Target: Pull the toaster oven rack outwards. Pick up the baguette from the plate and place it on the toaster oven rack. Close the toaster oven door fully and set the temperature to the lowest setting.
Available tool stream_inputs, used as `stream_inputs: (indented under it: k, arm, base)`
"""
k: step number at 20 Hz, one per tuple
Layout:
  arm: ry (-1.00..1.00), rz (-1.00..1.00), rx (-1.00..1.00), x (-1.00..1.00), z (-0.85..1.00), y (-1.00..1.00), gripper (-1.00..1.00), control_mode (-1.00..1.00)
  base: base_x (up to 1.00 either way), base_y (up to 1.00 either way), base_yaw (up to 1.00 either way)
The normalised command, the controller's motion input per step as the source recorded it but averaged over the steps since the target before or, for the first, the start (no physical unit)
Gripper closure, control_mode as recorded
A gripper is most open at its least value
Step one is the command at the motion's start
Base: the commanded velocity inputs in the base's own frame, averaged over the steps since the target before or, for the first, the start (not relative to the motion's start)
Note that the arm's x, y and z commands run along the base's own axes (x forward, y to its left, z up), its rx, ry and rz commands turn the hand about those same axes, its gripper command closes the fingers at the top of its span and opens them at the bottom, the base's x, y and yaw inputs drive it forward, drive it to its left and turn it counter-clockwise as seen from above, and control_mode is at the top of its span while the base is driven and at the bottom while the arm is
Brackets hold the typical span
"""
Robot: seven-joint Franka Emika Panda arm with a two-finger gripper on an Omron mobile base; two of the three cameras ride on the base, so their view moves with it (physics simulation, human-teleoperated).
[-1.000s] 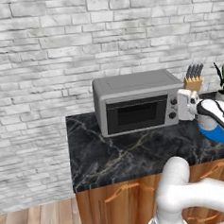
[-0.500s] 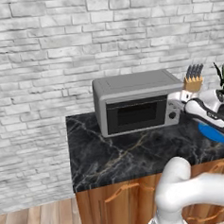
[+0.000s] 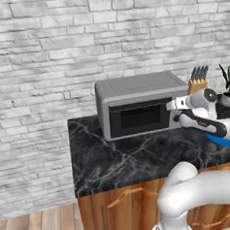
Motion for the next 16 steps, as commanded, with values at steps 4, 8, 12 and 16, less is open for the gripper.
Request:
stream_inputs:
  k: [4,8,12,16]
  arm:
    - [-0.14,0.10,-0.58,0.39,0.00,-0.28,1.00,-1.00]
    - [-0.21,0.13,-0.57,0.31,0.00,-0.31,1.00,-1.00]
    - [-0.25,0.16,-0.61,0.26,0.00,-0.18,1.00,-1.00]
    - [-0.26,0.20,-0.68,0.21,0.00,-0.01,1.00,-1.00]
  base:
    - [0.00,0.00,0.00]
    - [0.00,0.00,0.00]
    - [0.00,0.00,0.00]
    - [0.00,0.00,0.00]
